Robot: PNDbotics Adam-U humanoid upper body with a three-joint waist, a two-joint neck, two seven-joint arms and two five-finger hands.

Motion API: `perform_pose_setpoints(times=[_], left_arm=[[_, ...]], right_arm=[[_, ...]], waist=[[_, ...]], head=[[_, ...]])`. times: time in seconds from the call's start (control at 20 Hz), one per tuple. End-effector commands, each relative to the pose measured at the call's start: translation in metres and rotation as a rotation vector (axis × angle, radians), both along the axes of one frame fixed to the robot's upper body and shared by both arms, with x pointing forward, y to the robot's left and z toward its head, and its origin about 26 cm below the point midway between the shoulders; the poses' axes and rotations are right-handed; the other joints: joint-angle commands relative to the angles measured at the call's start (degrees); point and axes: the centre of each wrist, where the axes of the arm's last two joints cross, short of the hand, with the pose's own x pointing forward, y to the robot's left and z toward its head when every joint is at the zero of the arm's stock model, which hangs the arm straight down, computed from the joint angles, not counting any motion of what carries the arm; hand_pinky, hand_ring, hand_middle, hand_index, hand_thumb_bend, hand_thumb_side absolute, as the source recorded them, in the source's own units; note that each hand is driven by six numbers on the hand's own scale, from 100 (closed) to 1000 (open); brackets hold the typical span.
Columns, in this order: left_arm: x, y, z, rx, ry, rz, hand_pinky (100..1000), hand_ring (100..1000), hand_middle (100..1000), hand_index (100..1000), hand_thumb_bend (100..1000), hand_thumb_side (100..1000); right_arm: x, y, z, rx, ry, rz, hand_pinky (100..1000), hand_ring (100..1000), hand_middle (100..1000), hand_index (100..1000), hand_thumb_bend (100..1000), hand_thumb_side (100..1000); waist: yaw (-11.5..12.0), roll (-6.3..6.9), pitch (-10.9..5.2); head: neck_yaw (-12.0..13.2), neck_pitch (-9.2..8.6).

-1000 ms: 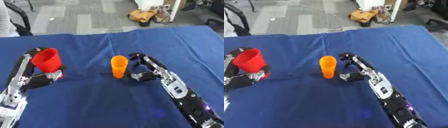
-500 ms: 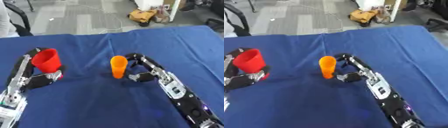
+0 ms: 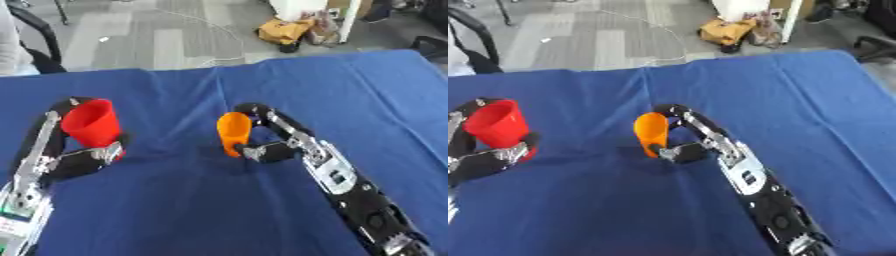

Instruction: Pour the contents of one cup into another cup.

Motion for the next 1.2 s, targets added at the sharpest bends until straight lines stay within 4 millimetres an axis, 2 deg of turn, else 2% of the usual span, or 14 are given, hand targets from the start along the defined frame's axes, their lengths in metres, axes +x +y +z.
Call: perform_pose_setpoints(times=[0.05,0.35,0.9,1.05,1.2], left_arm=[[0.000,-0.002,0.009,0.004,-0.030,-0.003,347,283,313,681,320,100],[0.000,-0.004,0.010,0.001,-0.031,-0.005,348,282,312,678,322,100],[0.000,-0.008,0.010,-0.004,-0.027,-0.007,348,280,310,675,325,100],[0.000,-0.008,0.010,-0.005,-0.027,-0.005,347,280,309,674,328,100],[0.000,-0.008,0.010,-0.005,-0.026,-0.004,347,280,308,674,328,100]], right_arm=[[0.004,0.004,0.006,-0.027,-0.009,0.017,727,887,893,896,375,258],[0.008,0.013,-0.003,-0.043,0.024,0.037,709,872,883,890,372,259],[0.015,0.024,-0.006,-0.010,0.033,0.009,635,762,760,804,282,164],[0.016,0.025,-0.009,-0.001,0.036,-0.011,597,694,674,731,210,100],[0.016,0.025,-0.009,0.017,0.027,-0.039,558,631,580,644,141,100]], waist=[[0.14,-0.03,-1.28],[0.63,0.12,-1.21],[1.36,0.21,-0.86],[1.40,0.30,-0.80],[1.34,0.36,-0.81]], head=[[-0.12,-0.81],[-0.26,-1.01],[-0.48,-1.46],[-0.54,-1.52],[-0.56,-1.52]])
